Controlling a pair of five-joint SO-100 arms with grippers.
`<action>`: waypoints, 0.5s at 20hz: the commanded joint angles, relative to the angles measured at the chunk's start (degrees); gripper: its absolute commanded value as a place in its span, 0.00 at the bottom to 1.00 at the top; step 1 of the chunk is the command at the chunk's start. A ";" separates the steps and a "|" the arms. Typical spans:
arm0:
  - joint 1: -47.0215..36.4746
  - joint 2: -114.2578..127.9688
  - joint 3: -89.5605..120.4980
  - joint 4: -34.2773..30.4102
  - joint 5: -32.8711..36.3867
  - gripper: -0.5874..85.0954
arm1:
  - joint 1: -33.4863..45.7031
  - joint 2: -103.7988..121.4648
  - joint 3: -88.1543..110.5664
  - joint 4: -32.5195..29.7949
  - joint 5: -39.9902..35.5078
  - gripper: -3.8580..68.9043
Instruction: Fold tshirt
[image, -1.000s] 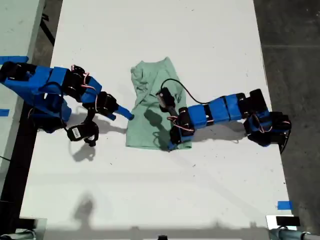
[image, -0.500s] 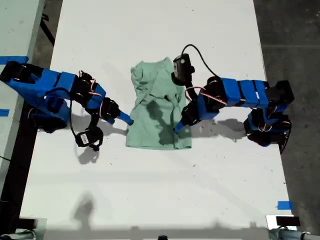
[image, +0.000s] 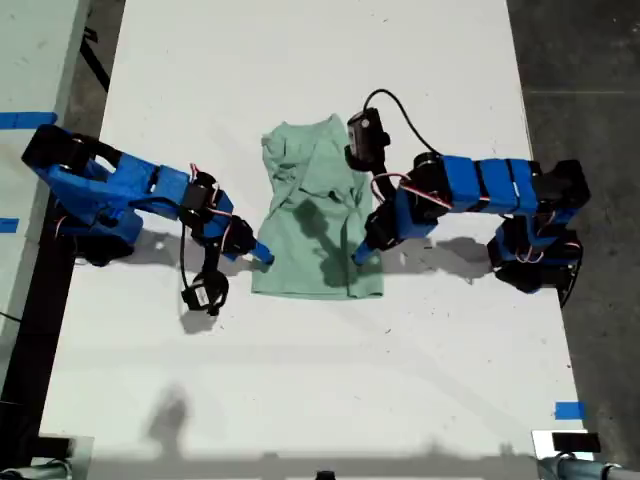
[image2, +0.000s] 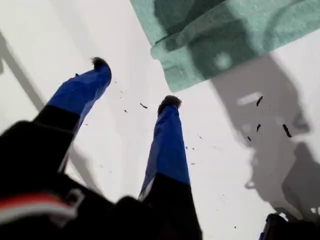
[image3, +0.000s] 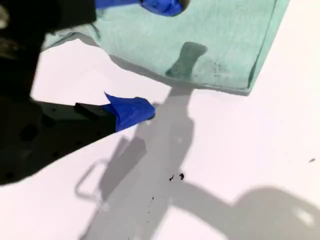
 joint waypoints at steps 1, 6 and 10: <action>0.97 -4.39 -7.38 -1.49 -0.09 0.31 | -0.09 5.27 -0.09 -0.26 -0.26 0.37; 0.26 -16.88 -15.03 -0.26 0.44 0.01 | -0.70 6.15 1.67 -0.53 0.00 0.36; 0.35 -22.76 -20.65 4.04 2.29 0.01 | -0.97 7.56 4.75 -1.49 0.53 0.36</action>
